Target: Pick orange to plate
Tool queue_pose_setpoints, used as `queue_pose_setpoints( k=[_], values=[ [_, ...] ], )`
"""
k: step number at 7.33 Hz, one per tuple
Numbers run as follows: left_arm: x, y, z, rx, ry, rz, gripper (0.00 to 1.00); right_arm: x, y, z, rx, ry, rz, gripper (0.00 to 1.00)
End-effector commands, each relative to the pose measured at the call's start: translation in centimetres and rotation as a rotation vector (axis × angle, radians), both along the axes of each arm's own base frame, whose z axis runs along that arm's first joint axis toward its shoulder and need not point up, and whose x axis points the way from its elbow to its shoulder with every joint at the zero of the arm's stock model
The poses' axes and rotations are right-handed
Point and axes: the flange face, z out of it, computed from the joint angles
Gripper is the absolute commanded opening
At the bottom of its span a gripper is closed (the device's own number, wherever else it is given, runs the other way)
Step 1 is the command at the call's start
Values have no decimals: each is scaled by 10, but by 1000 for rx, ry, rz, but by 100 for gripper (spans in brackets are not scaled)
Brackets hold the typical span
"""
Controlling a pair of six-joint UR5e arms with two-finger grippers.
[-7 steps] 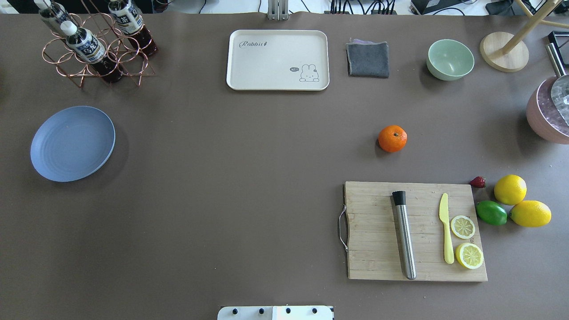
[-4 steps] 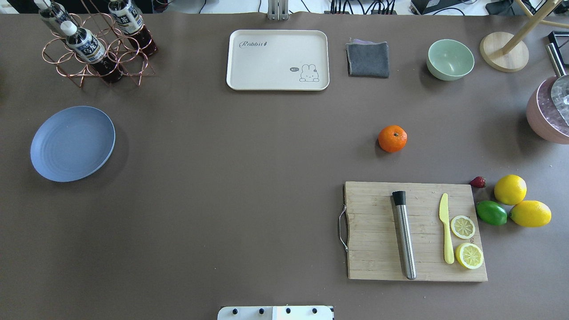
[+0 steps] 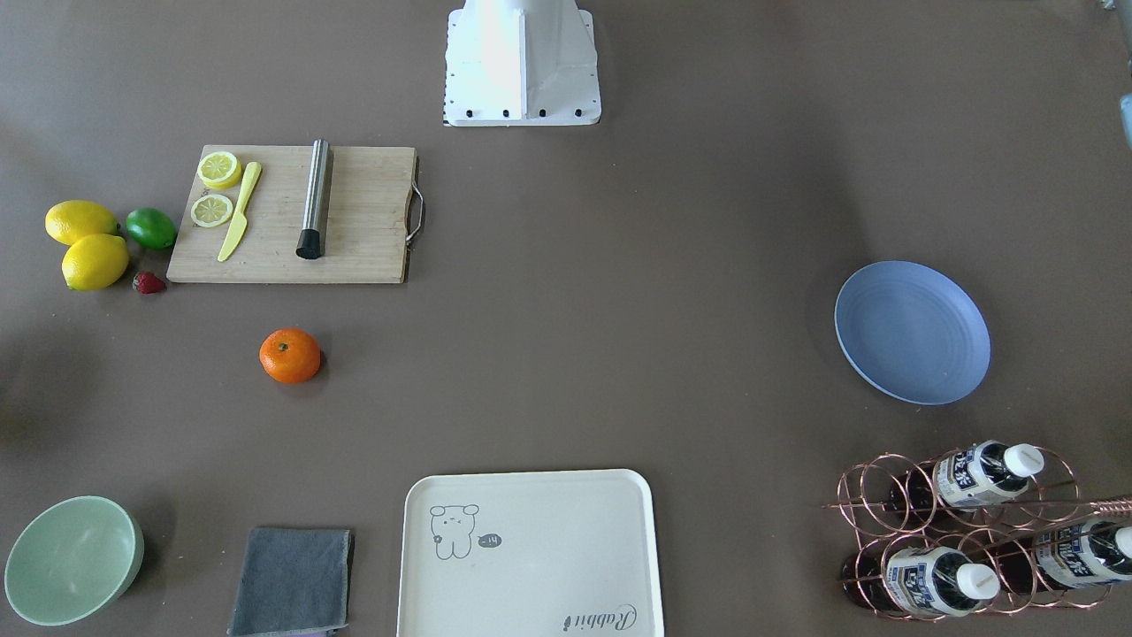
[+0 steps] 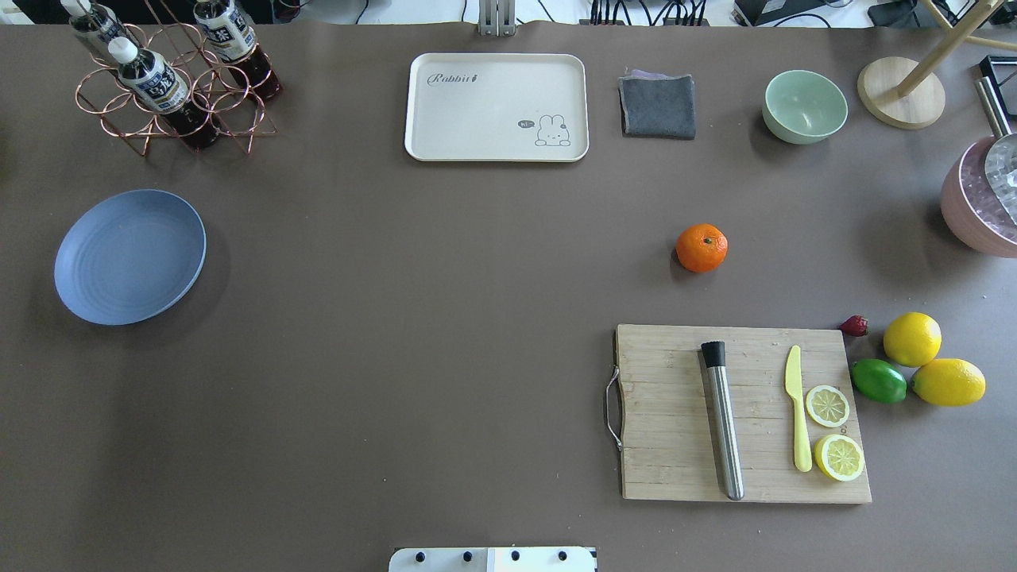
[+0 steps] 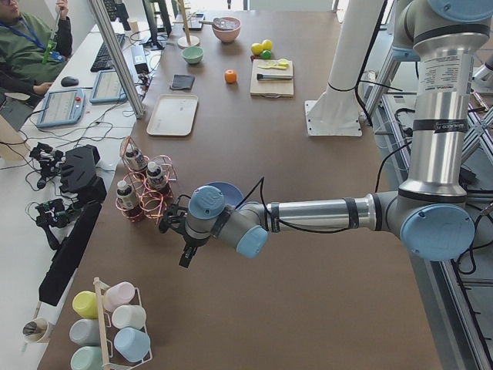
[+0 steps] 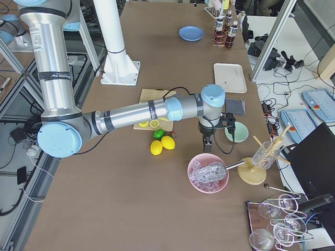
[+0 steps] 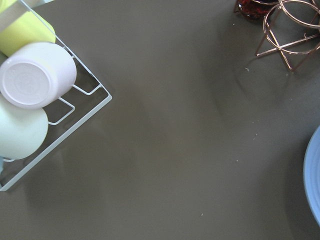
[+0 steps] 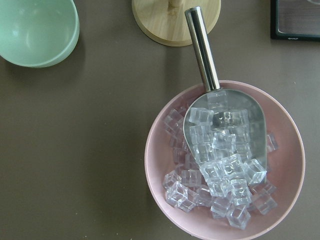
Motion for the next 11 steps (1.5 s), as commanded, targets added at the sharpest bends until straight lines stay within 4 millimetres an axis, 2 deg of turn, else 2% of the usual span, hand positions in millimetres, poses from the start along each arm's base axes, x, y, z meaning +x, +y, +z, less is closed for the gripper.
queue_pose_setpoints(
  k=[1,4,6,7,9,11],
  values=[
    [66,9,-6,-60,112,-37,98,-24,-14,-26,-2,-13,9,100],
    [119,19,-2,-108,164,-22,98,-61,-28,-56,-21,-30,22,100],
    [154,22,-8,-118,170,30,98,-64,-30,-63,-11,-47,55,100],
    [163,25,-4,-127,165,48,98,-73,-30,-67,-9,-59,75,100],
    [163,26,2,-136,159,50,96,-81,-30,-66,-11,-60,72,100],
    [163,28,9,-151,155,48,75,-83,-30,-67,-10,-59,68,100]
  ],
)
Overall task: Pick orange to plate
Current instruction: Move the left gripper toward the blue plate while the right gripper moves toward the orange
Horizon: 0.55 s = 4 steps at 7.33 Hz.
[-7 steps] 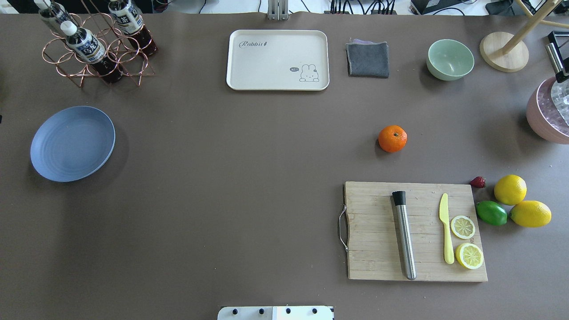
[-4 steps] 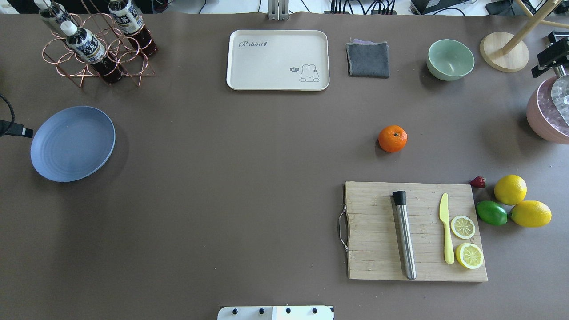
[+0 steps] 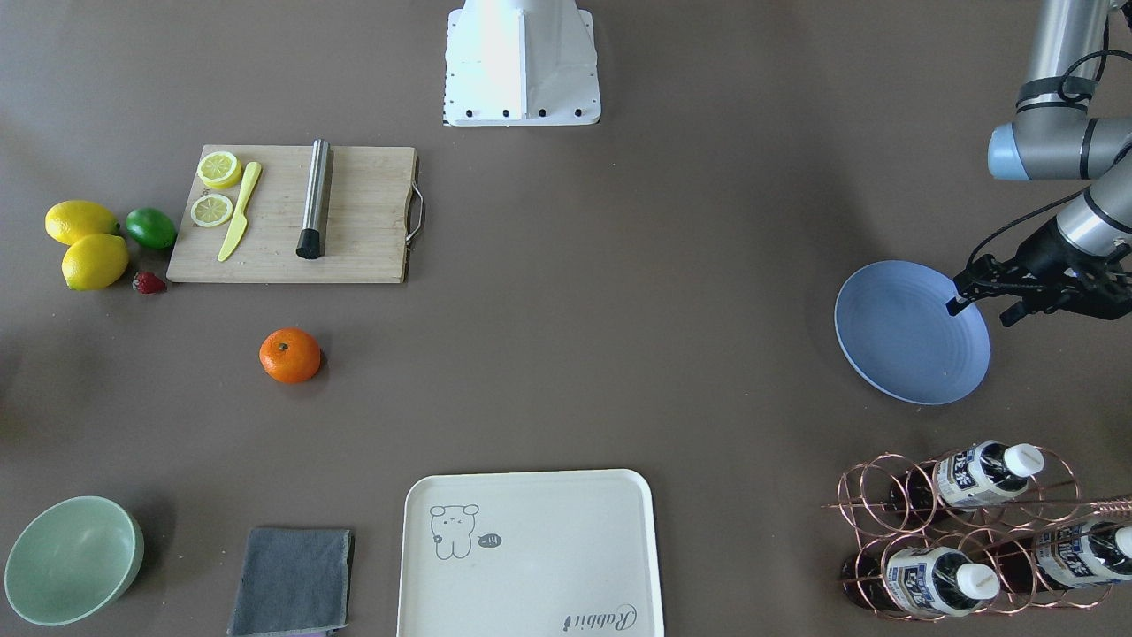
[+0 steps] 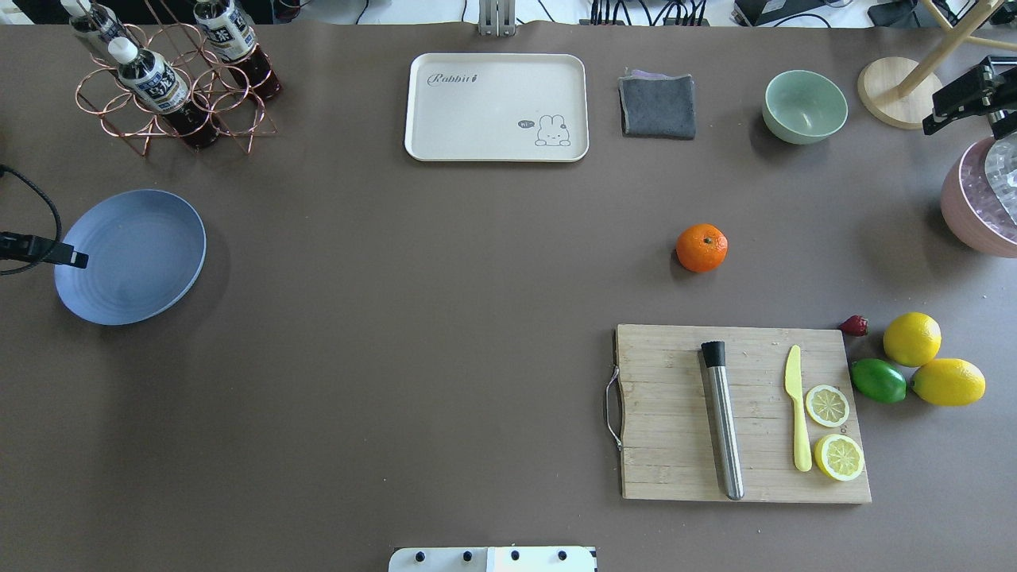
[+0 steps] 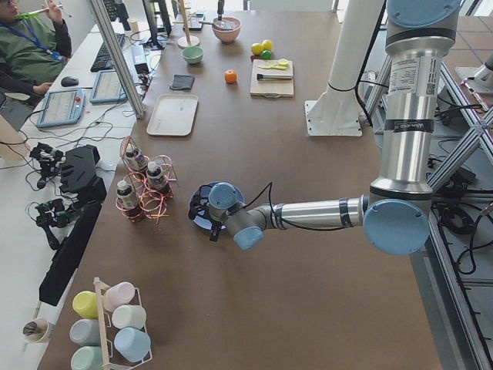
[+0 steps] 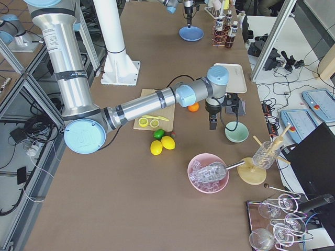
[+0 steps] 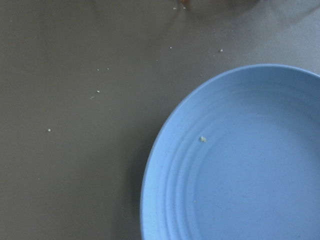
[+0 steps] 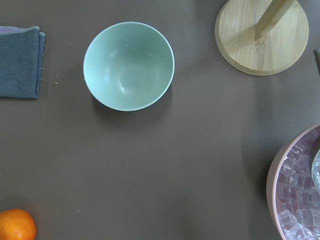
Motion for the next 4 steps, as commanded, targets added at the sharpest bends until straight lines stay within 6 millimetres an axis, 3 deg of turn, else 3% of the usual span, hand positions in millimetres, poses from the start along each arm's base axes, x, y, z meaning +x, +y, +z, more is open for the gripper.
queue_pose_setpoints(
  k=[1,3,4],
  values=[
    [0,1,7,-15,-7,0,73,-3,-1,-1,3,0,-2,100],
    [-1,2,14,-26,-12,0,53,-3,0,-1,3,0,-4,100],
    [-1,3,14,-28,-11,2,30,-3,0,-1,3,0,-4,100]
  ],
)
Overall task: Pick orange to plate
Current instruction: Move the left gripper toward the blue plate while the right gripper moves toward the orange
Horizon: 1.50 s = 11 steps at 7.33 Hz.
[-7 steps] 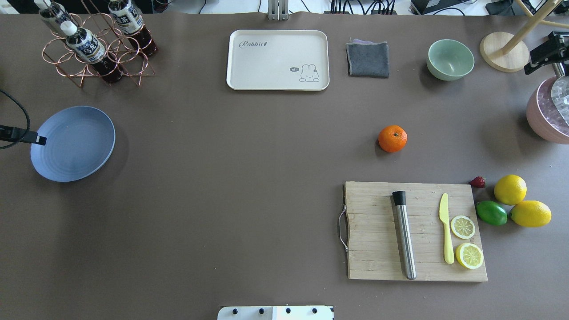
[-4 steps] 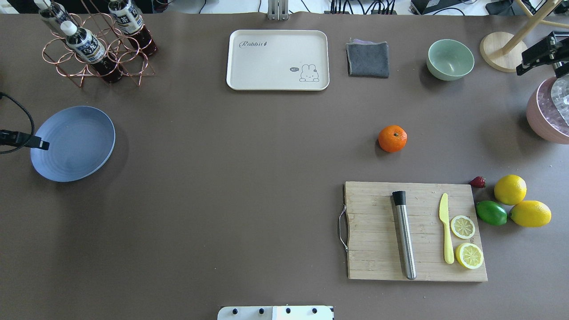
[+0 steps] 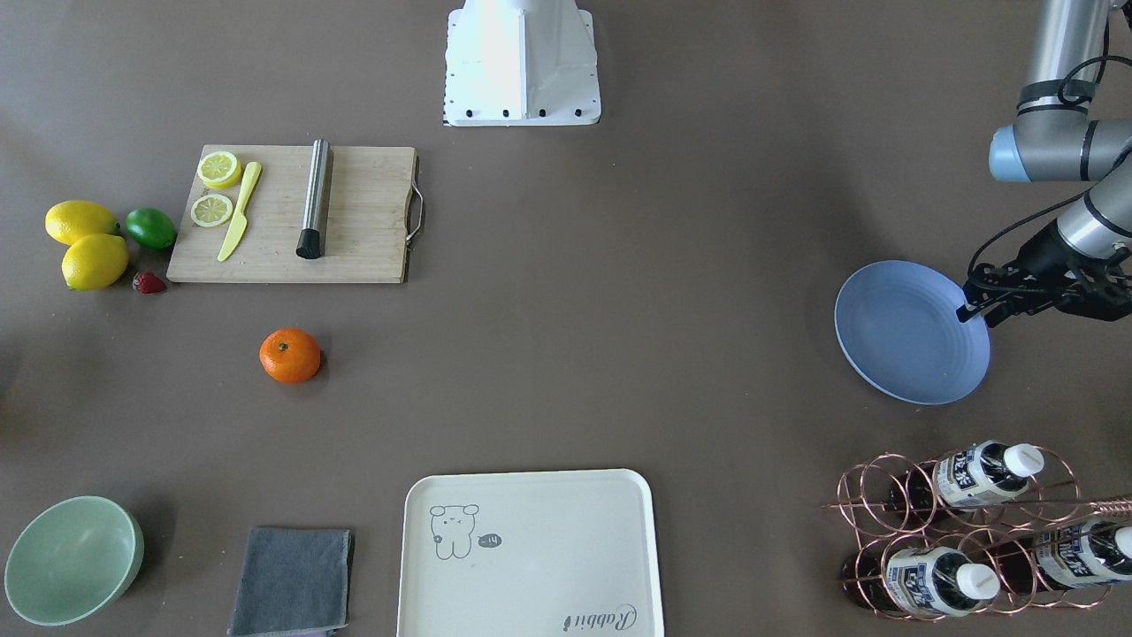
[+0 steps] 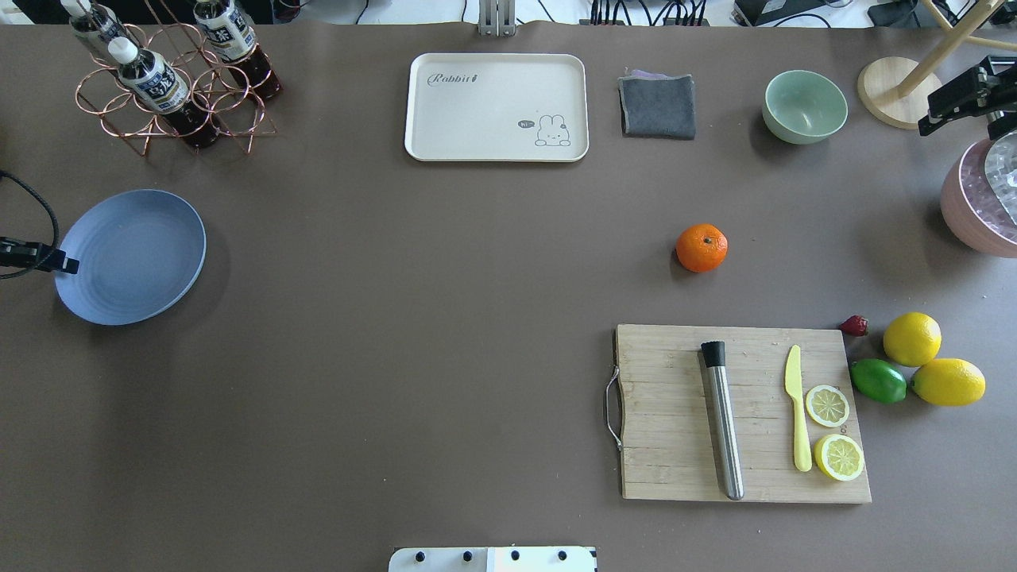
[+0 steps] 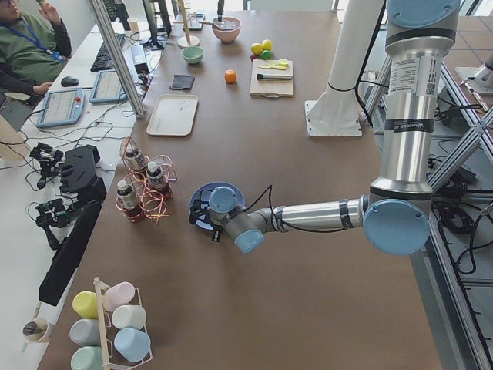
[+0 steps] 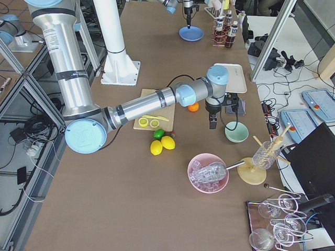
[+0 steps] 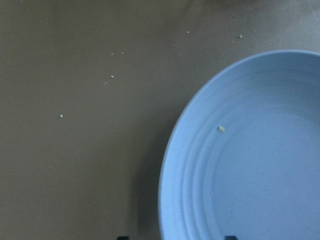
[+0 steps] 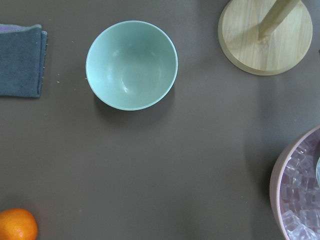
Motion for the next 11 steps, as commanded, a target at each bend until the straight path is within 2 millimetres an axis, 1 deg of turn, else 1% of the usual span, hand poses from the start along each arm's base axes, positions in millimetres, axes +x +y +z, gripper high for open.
queue_pose_setpoints(
  k=[1,2,3,4,5,6,7,8,9,10,11],
  values=[
    [1,0,1,-2,1,3,1,0,0,0,0,0,0,100],
    [1,0,0,-1,2,4,0,0,0,0,0,0,0,100],
    [2,-2,-7,5,11,2,0,0,0,1,-1,0,0,100],
    [3,-6,-13,5,20,4,0,0,0,0,1,-1,-2,100],
    [4,-15,-24,-20,57,14,0,1,1,1,-1,-2,-1,100],
    [-11,-26,-44,-63,126,1,0,0,1,-3,6,-4,-3,100],
    [-25,-33,-74,-86,188,-22,0,0,1,-5,8,-5,-2,100],
    [-29,-29,-115,-123,231,-78,0,-8,1,-5,8,-4,-14,100],
    [-24,-26,-143,-145,260,-97,0,-24,-2,-13,-6,-11,-13,100],
    [-18,-27,-159,-151,272,-128,0,-47,-5,-26,-24,-20,-11,100],
    [19,-16,-180,-163,273,-142,0,-65,-8,-39,-25,-20,-8,100]
  ],
)
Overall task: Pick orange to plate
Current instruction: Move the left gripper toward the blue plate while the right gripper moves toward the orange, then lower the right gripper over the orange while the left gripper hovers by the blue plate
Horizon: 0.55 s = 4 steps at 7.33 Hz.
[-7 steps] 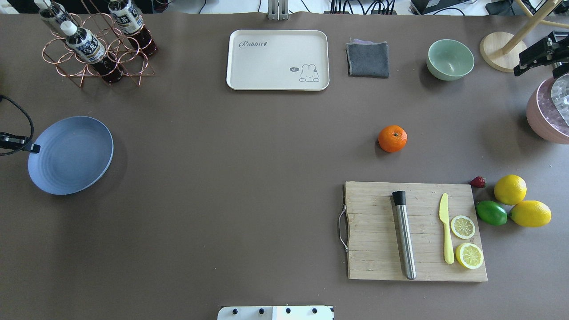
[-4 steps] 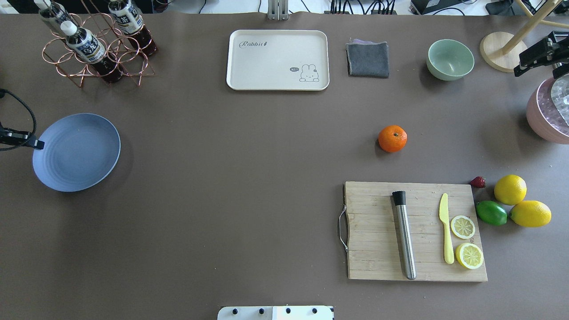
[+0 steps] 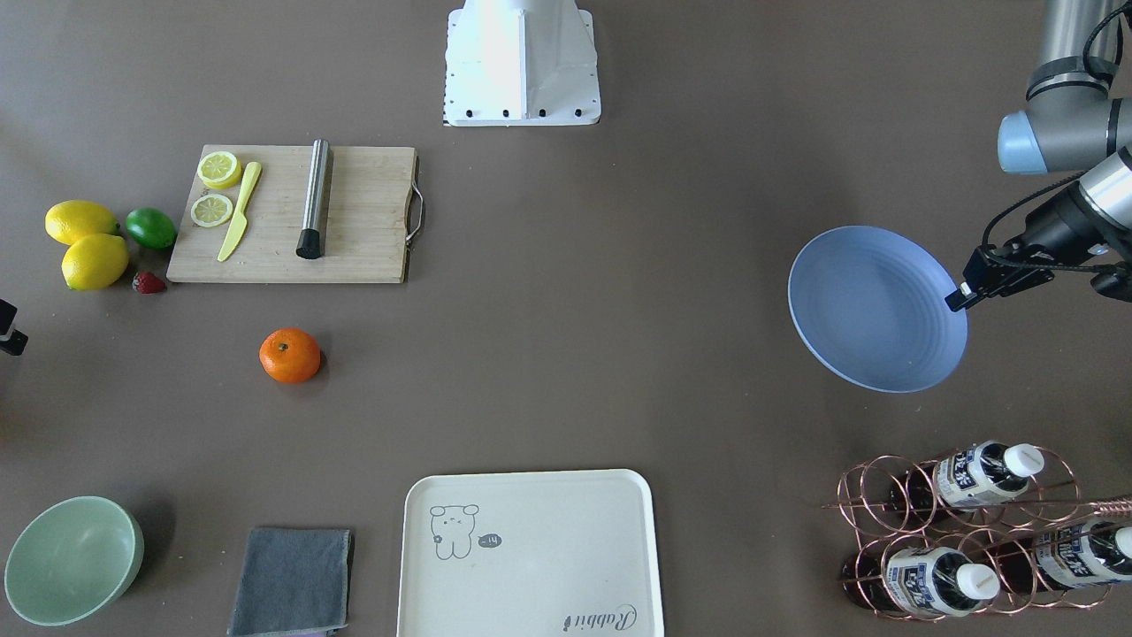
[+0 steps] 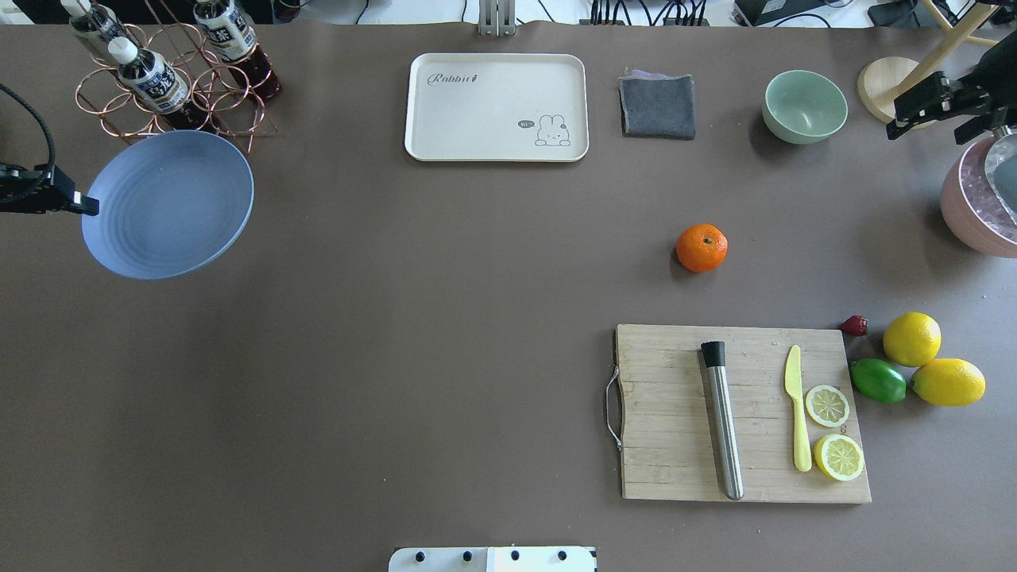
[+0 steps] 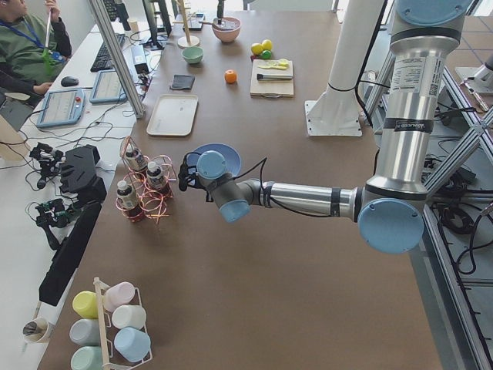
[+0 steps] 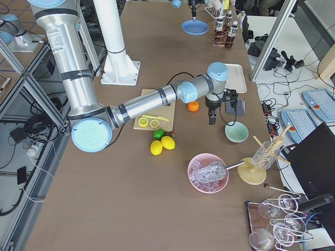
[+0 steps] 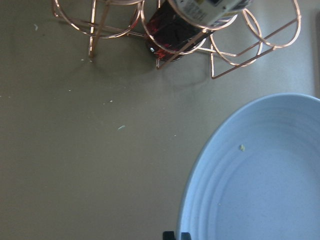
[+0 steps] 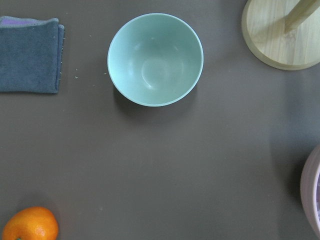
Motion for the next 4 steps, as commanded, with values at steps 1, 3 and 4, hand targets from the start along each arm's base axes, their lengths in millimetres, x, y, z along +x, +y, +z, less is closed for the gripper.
queue_pose_setpoints(
  k=[1,3,4],
  values=[
    [69,23,-55,-50,14,-31,0,-47,-5,-29,-19,7,21,100],
    [143,55,-142,-74,-38,-66,0,-70,-2,-41,11,3,8,100],
    [182,63,-177,-96,-38,-88,0,-90,3,-50,-6,-7,25,100]
  ],
)
